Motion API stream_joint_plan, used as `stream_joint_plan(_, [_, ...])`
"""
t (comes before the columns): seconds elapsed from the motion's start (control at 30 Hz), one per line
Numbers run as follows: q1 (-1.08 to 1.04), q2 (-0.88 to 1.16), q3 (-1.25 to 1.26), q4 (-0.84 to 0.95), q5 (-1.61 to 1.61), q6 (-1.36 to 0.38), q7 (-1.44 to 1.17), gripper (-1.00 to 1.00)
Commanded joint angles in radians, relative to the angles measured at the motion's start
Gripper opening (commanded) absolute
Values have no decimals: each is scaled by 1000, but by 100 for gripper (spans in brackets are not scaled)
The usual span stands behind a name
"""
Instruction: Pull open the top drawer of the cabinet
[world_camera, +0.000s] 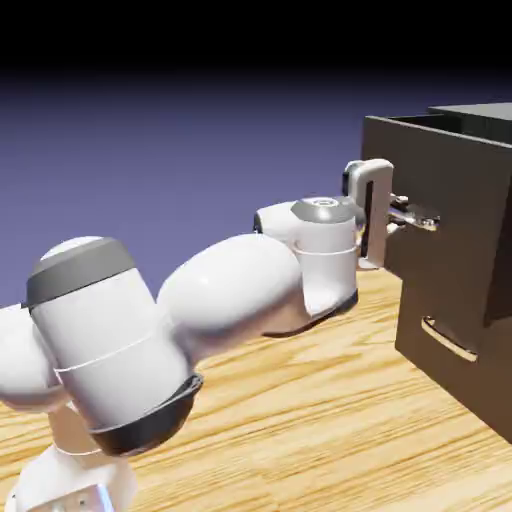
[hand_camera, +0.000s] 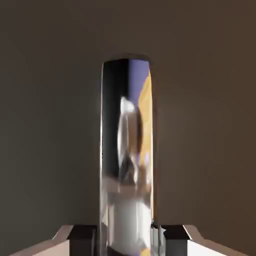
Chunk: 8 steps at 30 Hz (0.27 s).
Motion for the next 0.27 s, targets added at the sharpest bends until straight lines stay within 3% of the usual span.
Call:
stream_joint_plan(0.0, [-36, 9, 19, -35, 11, 0, -4, -100])
stream_joint_plan(0.1, [-132, 39, 69, -123, 37, 4, -14, -100])
stream_joint_plan(0.13, [-132, 39, 69, -123, 37, 4, -14, 100])
stream_joint_plan(0.23, [-205, 64, 105, -183, 61, 17, -23, 100])
